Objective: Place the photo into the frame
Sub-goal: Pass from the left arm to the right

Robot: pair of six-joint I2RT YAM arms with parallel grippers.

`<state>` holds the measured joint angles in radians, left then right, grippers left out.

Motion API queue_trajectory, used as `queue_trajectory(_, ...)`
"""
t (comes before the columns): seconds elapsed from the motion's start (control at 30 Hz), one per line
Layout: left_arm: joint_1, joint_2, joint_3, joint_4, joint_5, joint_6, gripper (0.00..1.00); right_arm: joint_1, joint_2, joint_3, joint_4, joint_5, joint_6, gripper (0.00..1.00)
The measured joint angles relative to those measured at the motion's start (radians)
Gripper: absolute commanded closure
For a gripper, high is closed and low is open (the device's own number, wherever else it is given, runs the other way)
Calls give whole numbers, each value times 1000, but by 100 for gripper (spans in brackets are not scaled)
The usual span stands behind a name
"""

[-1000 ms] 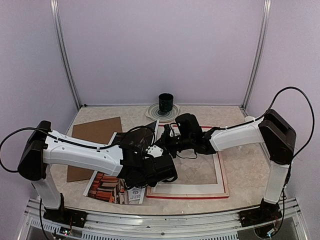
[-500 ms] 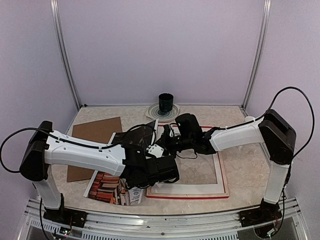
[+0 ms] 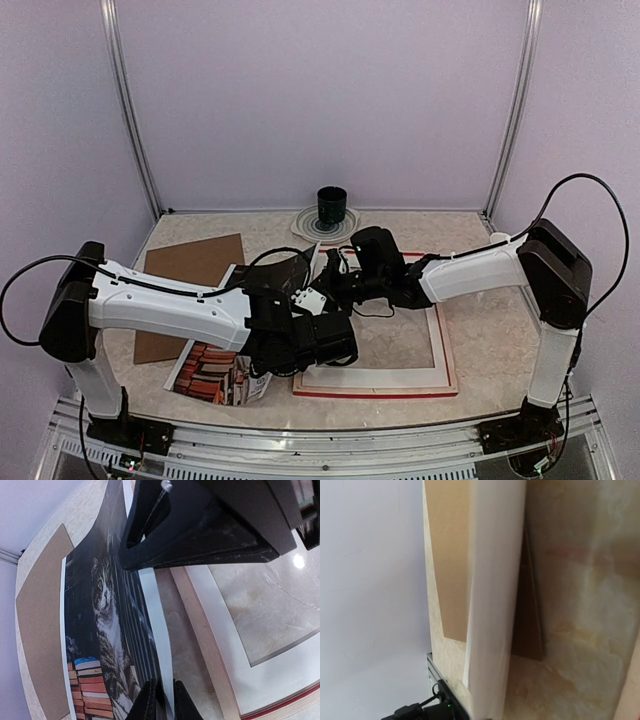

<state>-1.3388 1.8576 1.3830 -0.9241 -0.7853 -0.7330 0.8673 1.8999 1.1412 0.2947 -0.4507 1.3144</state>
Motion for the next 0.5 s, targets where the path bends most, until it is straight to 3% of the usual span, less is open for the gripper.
queue_trajectory(0.13,0,0,0,-8,-1,-3,100,0,0,0,2,-3,5,78)
queue_trajectory(0.33,0,0,0,-23,-5,-10,100,0,0,0,2,-8,5,62)
queue_trajectory(0.5,0,-3,14,-45,-14,-21,100,0,-3,0,-5,-10,-5,38)
